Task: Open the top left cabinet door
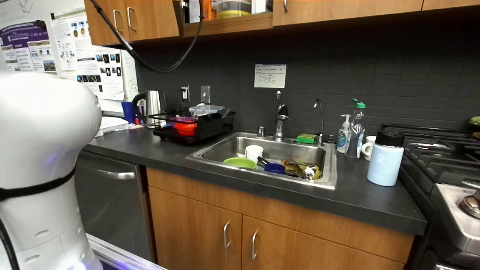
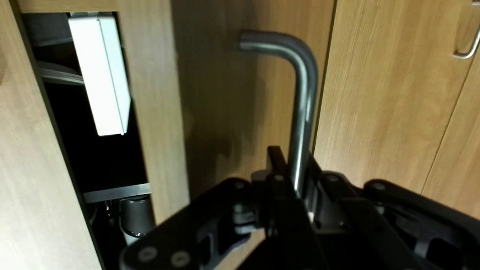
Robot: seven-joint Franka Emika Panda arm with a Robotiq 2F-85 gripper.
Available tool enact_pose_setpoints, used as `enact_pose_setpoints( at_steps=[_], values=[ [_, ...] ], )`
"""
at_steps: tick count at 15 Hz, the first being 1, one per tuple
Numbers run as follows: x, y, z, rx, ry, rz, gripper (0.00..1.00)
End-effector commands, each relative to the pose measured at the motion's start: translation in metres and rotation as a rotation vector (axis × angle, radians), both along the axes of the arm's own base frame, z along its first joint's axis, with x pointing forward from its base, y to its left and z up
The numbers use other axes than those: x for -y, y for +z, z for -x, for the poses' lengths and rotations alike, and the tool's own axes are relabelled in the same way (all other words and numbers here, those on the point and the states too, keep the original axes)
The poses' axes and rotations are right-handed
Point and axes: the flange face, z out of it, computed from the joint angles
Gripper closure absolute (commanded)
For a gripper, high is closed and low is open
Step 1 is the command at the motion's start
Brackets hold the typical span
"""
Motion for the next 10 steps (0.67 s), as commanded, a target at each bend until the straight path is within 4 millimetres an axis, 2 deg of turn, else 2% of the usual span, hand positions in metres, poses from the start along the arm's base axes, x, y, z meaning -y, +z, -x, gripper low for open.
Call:
enact_pose_setpoints(
  at_steps=[1, 10],
  values=[
    [-0.071, -0.005, 0.014, -0.040, 0.118, 0.073, 0.97],
    [-0.111, -0.012, 0.038, -0.078, 0.037, 0.082, 0.97]
  ],
)
